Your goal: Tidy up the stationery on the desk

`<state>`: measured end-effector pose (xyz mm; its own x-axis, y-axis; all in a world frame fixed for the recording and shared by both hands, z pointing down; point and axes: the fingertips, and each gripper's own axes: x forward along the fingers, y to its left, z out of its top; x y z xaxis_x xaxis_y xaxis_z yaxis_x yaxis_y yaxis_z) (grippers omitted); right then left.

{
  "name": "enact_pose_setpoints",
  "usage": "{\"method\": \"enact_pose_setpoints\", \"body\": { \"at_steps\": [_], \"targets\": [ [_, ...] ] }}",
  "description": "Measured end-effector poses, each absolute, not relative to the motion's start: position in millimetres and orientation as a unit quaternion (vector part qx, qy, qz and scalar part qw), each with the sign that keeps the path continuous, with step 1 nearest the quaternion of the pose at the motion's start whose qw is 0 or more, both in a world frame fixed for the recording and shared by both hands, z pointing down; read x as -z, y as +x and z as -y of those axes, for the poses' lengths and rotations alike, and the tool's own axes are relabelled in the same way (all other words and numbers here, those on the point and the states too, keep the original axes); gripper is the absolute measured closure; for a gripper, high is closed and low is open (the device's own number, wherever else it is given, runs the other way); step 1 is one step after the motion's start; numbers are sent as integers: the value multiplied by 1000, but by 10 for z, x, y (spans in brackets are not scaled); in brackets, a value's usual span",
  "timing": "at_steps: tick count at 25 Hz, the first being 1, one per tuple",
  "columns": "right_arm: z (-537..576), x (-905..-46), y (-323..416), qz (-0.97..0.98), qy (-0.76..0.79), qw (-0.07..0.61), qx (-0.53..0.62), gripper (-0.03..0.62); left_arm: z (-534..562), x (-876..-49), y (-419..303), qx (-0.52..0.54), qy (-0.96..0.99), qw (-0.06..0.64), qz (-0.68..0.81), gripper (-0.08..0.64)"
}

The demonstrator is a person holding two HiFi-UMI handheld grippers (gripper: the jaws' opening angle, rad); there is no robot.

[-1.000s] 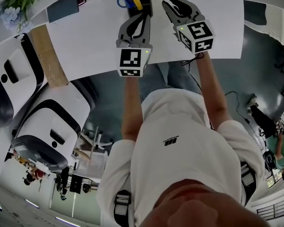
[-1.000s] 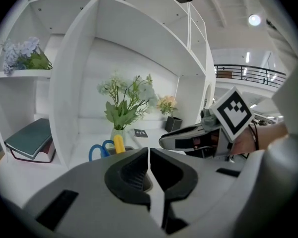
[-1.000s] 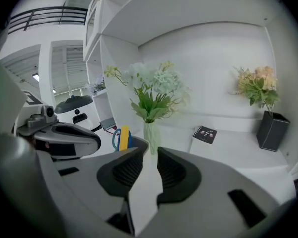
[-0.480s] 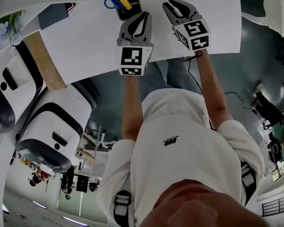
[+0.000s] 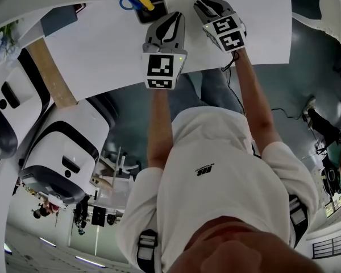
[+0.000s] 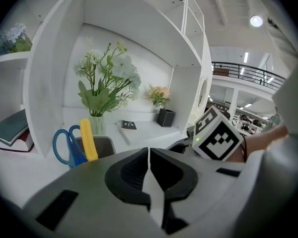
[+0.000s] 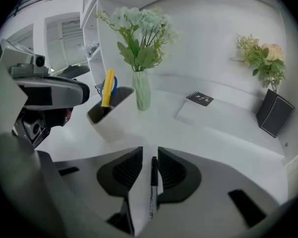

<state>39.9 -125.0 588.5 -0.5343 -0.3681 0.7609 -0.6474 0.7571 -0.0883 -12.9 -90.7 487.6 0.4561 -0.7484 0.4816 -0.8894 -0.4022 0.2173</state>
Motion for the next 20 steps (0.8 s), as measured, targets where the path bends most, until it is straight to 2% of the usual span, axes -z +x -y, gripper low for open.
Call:
{"method": "enact_pose_setpoints", "body": {
  "at_steps": [16, 18, 20],
  "targets": [
    [1260, -6151, 456, 846, 283, 405, -199, 525, 899, -4984, 22, -176, 825, 240, 480, 560],
    [1256, -6146, 451, 847, 280, 407, -197, 560, 894, -4973, 24, -176, 825, 240, 480, 560],
    [1251, -6143, 437, 848, 277, 409, -194, 561, 890, -4965, 18, -176, 825, 240, 481, 560]
  ]
}}
